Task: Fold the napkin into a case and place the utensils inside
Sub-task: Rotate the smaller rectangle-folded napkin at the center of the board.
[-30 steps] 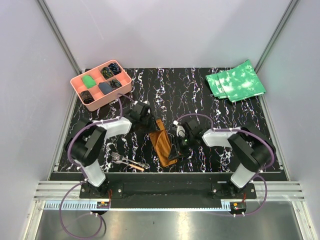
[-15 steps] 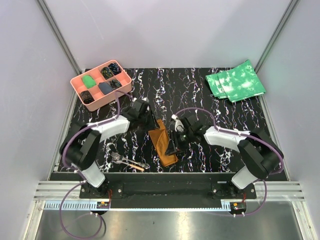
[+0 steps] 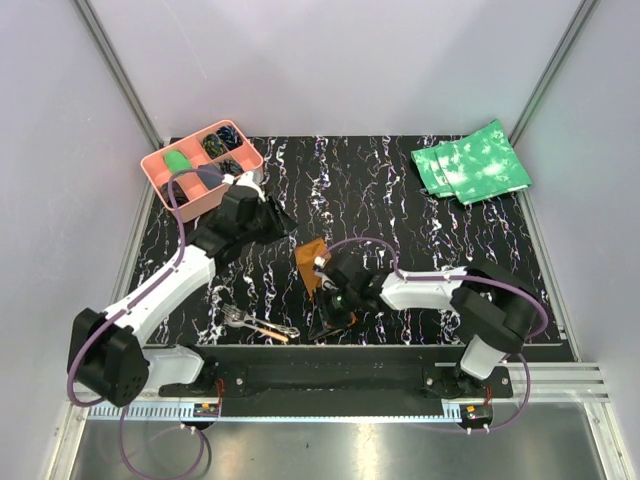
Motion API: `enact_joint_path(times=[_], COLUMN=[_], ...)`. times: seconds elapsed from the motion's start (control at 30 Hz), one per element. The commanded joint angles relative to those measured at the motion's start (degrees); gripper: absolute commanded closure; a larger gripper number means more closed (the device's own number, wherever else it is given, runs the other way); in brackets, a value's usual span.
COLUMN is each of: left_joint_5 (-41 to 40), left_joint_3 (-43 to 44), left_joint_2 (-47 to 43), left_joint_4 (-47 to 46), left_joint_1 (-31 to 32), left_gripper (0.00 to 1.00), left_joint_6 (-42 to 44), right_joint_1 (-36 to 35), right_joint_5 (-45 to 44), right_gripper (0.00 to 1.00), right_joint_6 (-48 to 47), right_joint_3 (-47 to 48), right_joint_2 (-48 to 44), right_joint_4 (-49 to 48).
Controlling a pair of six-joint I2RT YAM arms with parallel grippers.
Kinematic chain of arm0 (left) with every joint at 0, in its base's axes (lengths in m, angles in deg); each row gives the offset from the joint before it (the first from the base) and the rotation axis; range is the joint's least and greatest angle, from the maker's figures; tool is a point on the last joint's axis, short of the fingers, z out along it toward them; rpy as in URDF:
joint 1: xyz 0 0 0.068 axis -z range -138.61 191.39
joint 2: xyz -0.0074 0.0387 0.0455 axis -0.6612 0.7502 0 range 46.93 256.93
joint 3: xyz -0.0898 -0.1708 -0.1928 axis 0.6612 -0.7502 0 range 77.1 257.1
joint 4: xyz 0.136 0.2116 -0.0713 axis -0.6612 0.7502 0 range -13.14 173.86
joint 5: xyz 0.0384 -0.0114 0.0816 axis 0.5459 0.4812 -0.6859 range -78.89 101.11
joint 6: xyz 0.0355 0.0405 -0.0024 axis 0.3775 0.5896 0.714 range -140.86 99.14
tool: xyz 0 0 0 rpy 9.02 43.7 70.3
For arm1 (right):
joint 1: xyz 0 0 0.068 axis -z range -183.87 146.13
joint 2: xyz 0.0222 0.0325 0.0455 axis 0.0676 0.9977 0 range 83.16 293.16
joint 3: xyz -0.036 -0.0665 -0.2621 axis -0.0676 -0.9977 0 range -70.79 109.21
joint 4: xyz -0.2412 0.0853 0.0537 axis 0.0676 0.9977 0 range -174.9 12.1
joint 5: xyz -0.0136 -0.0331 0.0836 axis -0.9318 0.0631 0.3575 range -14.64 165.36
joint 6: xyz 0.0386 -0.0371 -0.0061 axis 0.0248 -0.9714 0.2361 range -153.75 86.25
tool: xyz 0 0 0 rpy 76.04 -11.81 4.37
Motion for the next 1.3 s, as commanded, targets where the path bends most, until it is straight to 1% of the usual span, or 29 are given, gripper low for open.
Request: enact_joint_path(times=[0.0, 0.07, 0.17, 0.2, 0.27, 0.3, 0.33, 0.37, 0.4, 0.43, 0.47, 0.5, 0.53, 0.57, 0.6, 0.67, 0.7, 0.77, 0.83, 0.87, 0.9, 0.93, 1.0, 1.03, 1.07, 1.1, 1.2, 1.27], left_joint_5=[-2.0, -1.6, -0.8, -0.7, -0.3, 0.0, 0.3, 1.0, 1.6, 2.2, 3.4, 4.3, 5.5, 7.7, 8.4, 9.3, 8.8, 8.6, 9.6, 10.2, 10.5, 11.2, 11.9, 12.2, 12.7, 12.7, 12.5, 11.5], left_joint_3=[-2.5, -3.2, -3.7, -4.0, -4.1, -4.2, -4.1, -4.0, -3.8, -3.6, -3.2, -2.5, -2.3, -2.1, -1.4, -0.4, 0.3, 1.5, 4.2, 6.6, 7.8, 8.7, 9.9, 10.1, 10.1, 10.1, 9.4, 7.3], left_joint_2=[-3.0, -3.3, -4.0, -4.5, -4.9, -5.1, -5.1, -5.0, -4.4, -3.7, -2.9, -0.8, 0.3, 1.8, 5.0, 8.2, 11.0, 15.4, 18.8, 22.1, 23.6, 24.9, 27.8, 28.5, 29.5, 30.0, 30.8, 30.3], left_joint_4=[1.6, 1.9, 2.0, 2.0, 2.1, 2.2, 2.1, 2.1, 1.7, 1.2, 1.2, 0.9, -0.6, -1.6, -2.6, -5.7, -6.6, -8.8, -9.9, -9.9, -9.7, -9.3, -10.1, -10.3, -10.9, -11.1, -10.6, -10.8], left_joint_1=[-0.6, -0.7, -0.7, -0.7, -0.7, -0.7, -0.7, -0.7, -0.7, -0.7, -0.6, -0.7, -0.7, -0.7, -0.7, -0.7, -0.7, -0.8, -0.8, -0.8, -0.9, -1.0, -1.3, -1.4, -1.4, -1.4, -1.4, -1.7], left_gripper=[0.57, 0.57, 0.57, 0.57, 0.57, 0.57, 0.57, 0.56, 0.56, 0.56, 0.56, 0.56, 0.56, 0.57, 0.59, 0.63, 0.69, 0.72, 0.77, 0.79, 0.81, 0.84, 0.85, 0.86, 0.87, 0.88, 0.9, 0.91], left_joint_6=[1.7, 1.8, 1.8, 1.8, 1.8, 1.8, 1.9, 1.8, 2.2, 2.3, 2.3, 2.3, 2.2, 1.9, 1.0, 0.4, 0.0, -0.2, 0.3, 0.5, 1.1, 1.2, 1.3, 1.1, 0.9, 0.6, 0.8, 0.7], right_joint_1=[-1.4, -1.4, -0.6, 2.0, 5.7, 11.2, 13.8, 16.8, 19.4, 24.9, 27.2, 29.0, 31.7, 32.2, 32.3, 32.3, 32.3, 32.3, 32.5, 32.6, 32.8, 32.8, 33.3, 33.3, 33.4, 33.4, 33.6, 33.6], right_joint_5=[-7.7, -13.0, -21.5, -23.7, -24.4, -24.3, -24.6, -25.6, -27.2, -28.9, -29.3, -27.9, -26.1, -24.4, -21.6, -19.4, -18.0, -16.7, -13.6, -12.1, -9.2, -7.8, -3.4, -2.2, -1.0, 1.5, 4.9, 6.2], right_gripper=[0.75, 0.78, 0.78, 0.78, 0.78, 0.77, 0.77, 0.77, 0.76, 0.75, 0.75, 0.73, 0.72, 0.71, 0.69, 0.64, 0.62, 0.62, 0.61, 0.61, 0.61, 0.62, 0.66, 0.69, 0.74, 0.77, 0.83, 0.84], right_joint_6=[6.0, 8.2, 9.6, 9.8, 8.2, 5.5, 3.3, 1.1, -4.2, -7.2, -10.1, -15.1, -17.0, -18.5, -20.7, -21.3, -21.5, -21.8, -22.6, -22.8, -22.9, -22.7, -21.6, -21.4, -20.9, -19.6, -17.1, -16.3], right_joint_3=[-1.0, -2.3, -3.2, -3.7, -5.7, -6.1, -5.9, -4.2, -2.7, -0.7, 3.5, 5.9, 8.4, 13.7, 15.6, 17.2, 17.1, 17.2, 17.6, 17.7, 17.8, 18.3, 19.0, 19.8, 20.1, 20.2, 20.6, 21.4], right_joint_2=[1.8, 1.3, -1.0, -2.3, -3.7, -4.4, -4.5, -4.3, -3.2, -2.3, -1.3, 1.3, 2.4, 4.2, 4.4, 3.7, 3.1, 2.0, 1.5, 1.5, 1.6, 1.8, 3.1, 3.7, 5.0, 5.6, 7.8, 9.6], right_joint_4=[-2.6, -1.3, 4.8, 7.0, 7.7, 7.8, 8.2, 8.7, 10.1, 10.8, 10.9, 11.1, 11.7, 15.1, 16.0, 16.1, 15.7, 15.5, 15.2, 14.8, 14.4, 14.0, 12.7, 12.5, 11.4, 10.7, 7.4, 6.0])
